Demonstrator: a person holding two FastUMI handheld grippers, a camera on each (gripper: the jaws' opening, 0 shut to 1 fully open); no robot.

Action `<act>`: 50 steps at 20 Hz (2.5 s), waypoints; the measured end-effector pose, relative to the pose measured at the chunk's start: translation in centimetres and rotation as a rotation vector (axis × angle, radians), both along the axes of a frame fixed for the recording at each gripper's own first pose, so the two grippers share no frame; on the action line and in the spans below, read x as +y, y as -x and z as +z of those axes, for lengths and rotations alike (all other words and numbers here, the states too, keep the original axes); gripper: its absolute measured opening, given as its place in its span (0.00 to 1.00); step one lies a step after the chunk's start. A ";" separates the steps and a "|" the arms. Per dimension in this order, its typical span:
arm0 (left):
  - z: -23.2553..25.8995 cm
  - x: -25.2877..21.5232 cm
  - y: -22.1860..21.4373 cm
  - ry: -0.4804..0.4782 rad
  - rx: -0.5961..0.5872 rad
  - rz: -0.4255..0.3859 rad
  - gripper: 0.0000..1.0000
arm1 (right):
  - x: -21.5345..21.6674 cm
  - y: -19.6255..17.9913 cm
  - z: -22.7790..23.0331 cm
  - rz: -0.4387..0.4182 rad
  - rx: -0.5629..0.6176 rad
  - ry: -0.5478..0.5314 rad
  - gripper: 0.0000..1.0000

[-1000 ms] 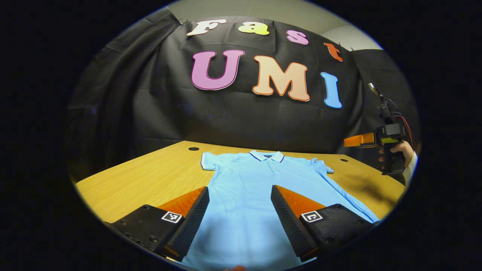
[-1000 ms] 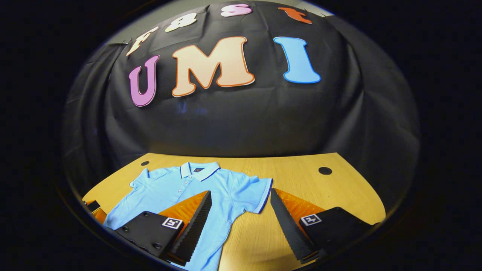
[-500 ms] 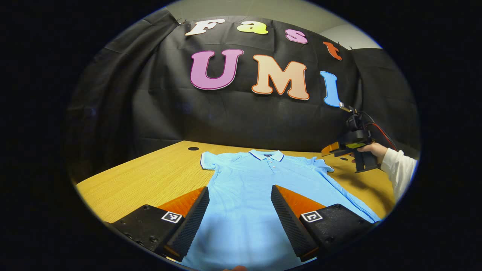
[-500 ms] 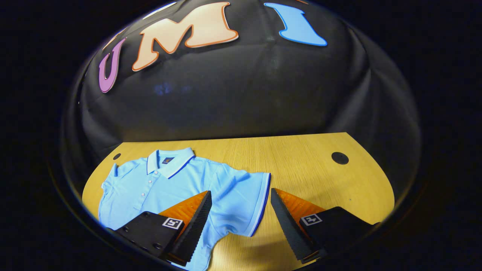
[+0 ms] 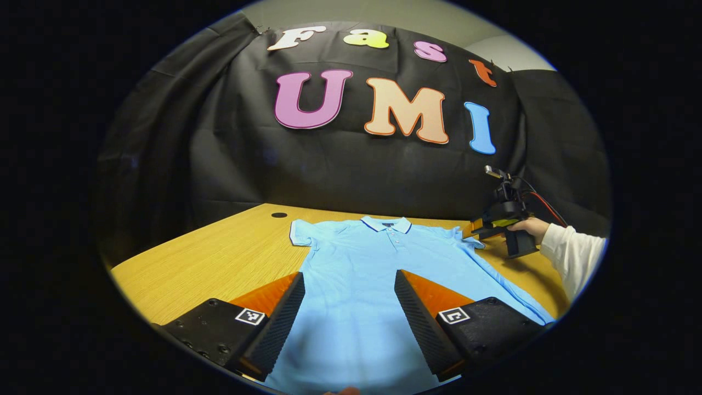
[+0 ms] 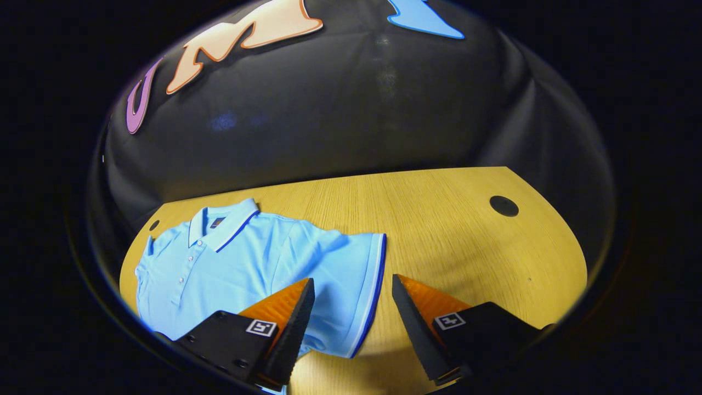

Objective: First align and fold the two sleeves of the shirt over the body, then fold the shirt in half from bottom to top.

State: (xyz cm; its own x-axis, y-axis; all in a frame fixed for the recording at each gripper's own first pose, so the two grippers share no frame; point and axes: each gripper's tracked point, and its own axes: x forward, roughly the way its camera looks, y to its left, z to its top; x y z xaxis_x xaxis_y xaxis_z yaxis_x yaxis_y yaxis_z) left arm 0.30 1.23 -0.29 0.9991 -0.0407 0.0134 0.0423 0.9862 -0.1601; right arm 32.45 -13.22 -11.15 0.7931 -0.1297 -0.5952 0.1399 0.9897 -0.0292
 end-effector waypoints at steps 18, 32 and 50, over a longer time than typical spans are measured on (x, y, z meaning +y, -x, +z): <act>0.0 0.2 0.0 -0.003 0.003 0.003 0.99 | 4.2 -0.4 3.0 0.115 -0.103 0.080 0.12; 0.0 0.2 0.0 0.001 -0.003 0.005 0.98 | 19.1 0.4 2.1 0.342 -0.080 -0.239 0.10; 0.0 0.1 -0.2 0.018 0.009 -0.009 0.98 | 22.6 14.4 8.3 0.523 -0.247 -0.189 0.98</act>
State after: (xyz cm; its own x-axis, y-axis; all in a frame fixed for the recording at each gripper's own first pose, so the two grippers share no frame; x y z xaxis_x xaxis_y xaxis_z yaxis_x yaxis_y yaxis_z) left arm 0.51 1.34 -0.25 0.9987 -0.0499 0.0057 0.0502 0.9828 -0.1778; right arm 18.04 9.38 -2.84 0.8408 0.4042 -0.3602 -0.3859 0.9140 0.1250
